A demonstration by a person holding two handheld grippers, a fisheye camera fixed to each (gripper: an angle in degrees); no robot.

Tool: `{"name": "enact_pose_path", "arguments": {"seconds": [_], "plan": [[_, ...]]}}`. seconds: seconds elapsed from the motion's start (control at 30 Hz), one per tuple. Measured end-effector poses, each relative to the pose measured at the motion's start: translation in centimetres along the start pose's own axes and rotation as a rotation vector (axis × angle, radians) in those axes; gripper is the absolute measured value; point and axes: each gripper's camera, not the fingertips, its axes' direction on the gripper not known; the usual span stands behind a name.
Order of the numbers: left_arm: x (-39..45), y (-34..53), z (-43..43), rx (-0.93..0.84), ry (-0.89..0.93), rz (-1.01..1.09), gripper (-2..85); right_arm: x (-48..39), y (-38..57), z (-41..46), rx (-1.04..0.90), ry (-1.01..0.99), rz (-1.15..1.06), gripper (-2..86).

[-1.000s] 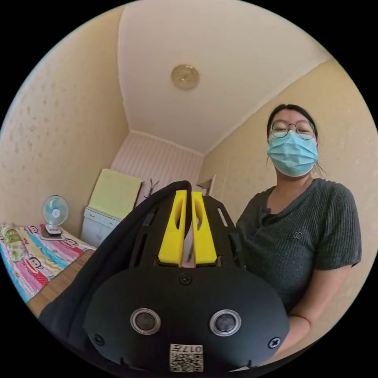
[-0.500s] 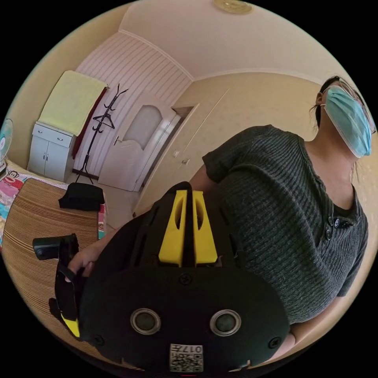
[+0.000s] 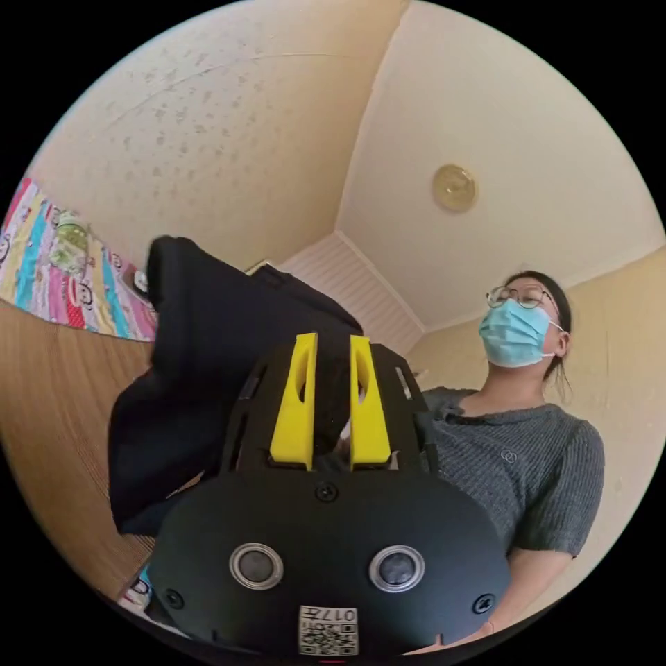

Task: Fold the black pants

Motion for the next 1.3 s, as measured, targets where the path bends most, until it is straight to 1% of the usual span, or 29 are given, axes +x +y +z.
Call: {"name": "enact_pose_path", "arguments": {"seconds": [0.03, 0.17, 0.27, 0.3, 0.33, 0.37, 0.43, 0.47, 0.5, 0.53, 0.57, 0.6, 0.63, 0.67, 0.7, 0.73, 0.77, 0.83, 0.87, 0.9, 0.93, 0.97, 1.0, 1.03, 1.07, 1.13, 1.2, 1.27, 1.3], "plan": [[-1.3, -0.3, -1.0, 0.028, -0.027, -0.038, 9.8, -0.5, 0.8, 0.6, -0.013, 0.004, -0.034, 7.0], [-5.0, -2.2, -2.4, 0.091, 0.005, -0.138, 17.9, 0.0, 4.2, 3.8, -0.065, -0.042, -0.034, 6.7], [-7.4, -5.0, -2.6, 0.009, -0.127, -0.207, 20.0, 0.0, 5.3, 6.3, -0.139, -0.067, -0.068, 6.3], [-8.7, -6.0, -2.5, -0.022, -0.184, -0.248, 21.8, -0.2, 5.3, 6.9, -0.159, -0.078, -0.089, 6.3], [-10.7, -6.5, -2.7, -0.038, -0.222, -0.340, 24.1, -0.7, 5.2, 8.1, -0.199, -0.099, -0.145, 6.1], [-11.8, -6.6, -2.7, -0.043, -0.234, -0.392, 25.2, -1.3, 5.1, 9.2, -0.234, -0.121, -0.206, 5.9], [-16.0, -6.6, -2.0, -0.139, -0.246, -0.551, 28.4, -2.0, 4.7, 10.8, -0.276, -0.164, -0.284, 5.6], [-17.0, -6.4, -1.6, -0.170, -0.230, -0.584, 28.9, -2.3, 4.5, 11.8, -0.301, -0.196, -0.322, 5.3], [-18.9, -5.6, -0.7, -0.225, -0.158, -0.651, 29.6, -2.4, 4.4, 12.2, -0.314, -0.211, -0.339, 5.1], [-20.7, -4.4, 0.6, -0.268, -0.026, -0.724, 29.5, -2.6, 4.4, 13.1, -0.338, -0.232, -0.367, 4.9], [-21.6, -3.7, 1.3, -0.285, 0.050, -0.759, 29.1, -2.6, 4.5, 14.0, -0.361, -0.249, -0.386, 4.8], [-23.1, -2.0, 2.7, -0.314, 0.199, -0.837, 27.1, -2.5, 4.6, 14.4, -0.371, -0.254, -0.391, 4.7], [-24.3, -0.6, 4.0, -0.319, 0.336, -0.886, 23.9, -2.4, 4.8, 15.0, -0.388, -0.254, -0.394, 4.7], [-24.6, -0.1, 4.5, -0.307, 0.401, -0.889, 20.3, -2.1, 5.2, 15.5, -0.399, -0.255, -0.391, 4.7], [-25.2, 0.7, 4.9, -0.260, 0.496, -0.889, 13.2, -2.0, 5.4, 15.6, -0.400, -0.257, -0.391, 4.7], [-25.5, 1.0, 4.6, -0.182, 0.541, -0.868, 8.7, -1.9, 5.9, 15.8, -0.395, -0.260, -0.389, 4.8], [-25.5, 0.9, 4.3, -0.152, 0.549, -0.844, 6.4, -2.0, 6.5, 15.8, -0.387, -0.258, -0.392, 4.8], [-24.1, -1.2, 2.6, -0.026, 0.622, -0.620, 4.7, -2.3, 7.5, 15.7, -0.379, -0.210, -0.375, 5.0], [-23.4, -1.9, 2.0, 0.001, 0.641, -0.551, 4.6, -2.5, 8.1, 15.4, -0.378, -0.158, -0.337, 5.2], [-21.4, -3.6, 0.2, 0.057, 0.665, -0.383, 4.4, -2.5, 8.5, 15.3, -0.378, -0.126, -0.314, 5.3], [-18.9, -5.2, -1.9, 0.100, 0.666, -0.202, 4.2, -2.5, 9.1, 14.9, -0.378, -0.043, -0.248, 5.5], [-17.5, -5.9, -2.9, 0.117, 0.662, -0.112, 4.2, -2.1, 9.8, 14.4, -0.378, 0.048, -0.148, 5.8], [-14.5, -7.0, -4.9, 0.138, 0.636, 0.060, 4.1, -1.7, 10.1, 14.2, -0.375, 0.087, -0.091, 5.9], [-11.1, -7.8, -6.4, 0.125, 0.580, 0.223, 4.0, -0.7, 11.0, 13.9, -0.363, 0.150, 0.021, 6.1], [-9.3, -8.1, -6.8, 0.107, 0.542, 0.301, 3.9, 0.1, 12.1, 13.9, -0.357, 0.180, 0.087, 6.3], [-2.8, -7.8, -6.6, 0.027, 0.359, 0.558, 3.9, 0.8, 13.7, 14.4, -0.336, 0.197, 0.126, 7.0], [-0.1, -7.2, -5.5, -0.003, 0.320, 0.636, 3.9, 1.6, 14.9, 15.1, -0.331, 0.228, 0.178, 8.4], [1.2, -6.3, -4.7, 0.005, 0.325, 0.677, 3.9, 2.9, 16.1, 15.3, -0.338, 0.318, 0.305, 11.0], [1.8, -5.6, -4.3, 0.008, 0.339, 0.705, 3.9, 3.0, 16.3, 15.1, -0.328, 0.338, 0.324, 11.6]]}}
